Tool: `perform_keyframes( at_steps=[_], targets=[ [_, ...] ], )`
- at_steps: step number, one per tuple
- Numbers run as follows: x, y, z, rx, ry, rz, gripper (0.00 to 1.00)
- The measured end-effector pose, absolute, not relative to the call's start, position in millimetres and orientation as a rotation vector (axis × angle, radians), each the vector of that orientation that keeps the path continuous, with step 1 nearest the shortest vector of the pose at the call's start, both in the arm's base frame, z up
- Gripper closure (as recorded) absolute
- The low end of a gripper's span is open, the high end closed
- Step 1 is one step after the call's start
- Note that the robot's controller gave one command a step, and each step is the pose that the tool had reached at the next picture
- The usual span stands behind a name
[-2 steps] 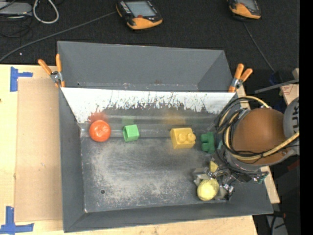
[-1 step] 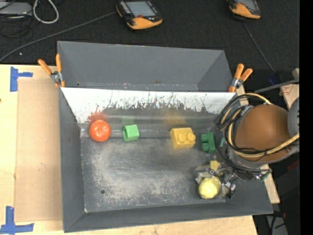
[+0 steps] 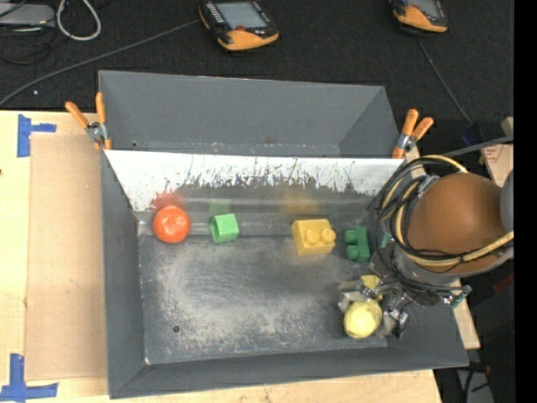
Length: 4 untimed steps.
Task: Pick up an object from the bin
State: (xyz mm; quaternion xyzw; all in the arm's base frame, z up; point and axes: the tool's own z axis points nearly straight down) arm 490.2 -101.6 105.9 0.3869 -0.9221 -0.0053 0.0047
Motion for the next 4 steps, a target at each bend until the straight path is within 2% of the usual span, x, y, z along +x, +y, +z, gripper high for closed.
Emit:
perform_keyframes(
  at_steps=[1,2,3,4],
  targets=[
    [490.5,-101.0,116.5,1.21,-2.89,-0.017,1.0],
    [488.2,-99.8,147.5,1.206,-2.883,-0.028,1.0],
    [490.1,-100.5,192.0,1.208,-2.888,-0.021,1.0],
    [491.6,-100.8,225.5,1.208,-2.895,-0.015,1.0]
  ],
)
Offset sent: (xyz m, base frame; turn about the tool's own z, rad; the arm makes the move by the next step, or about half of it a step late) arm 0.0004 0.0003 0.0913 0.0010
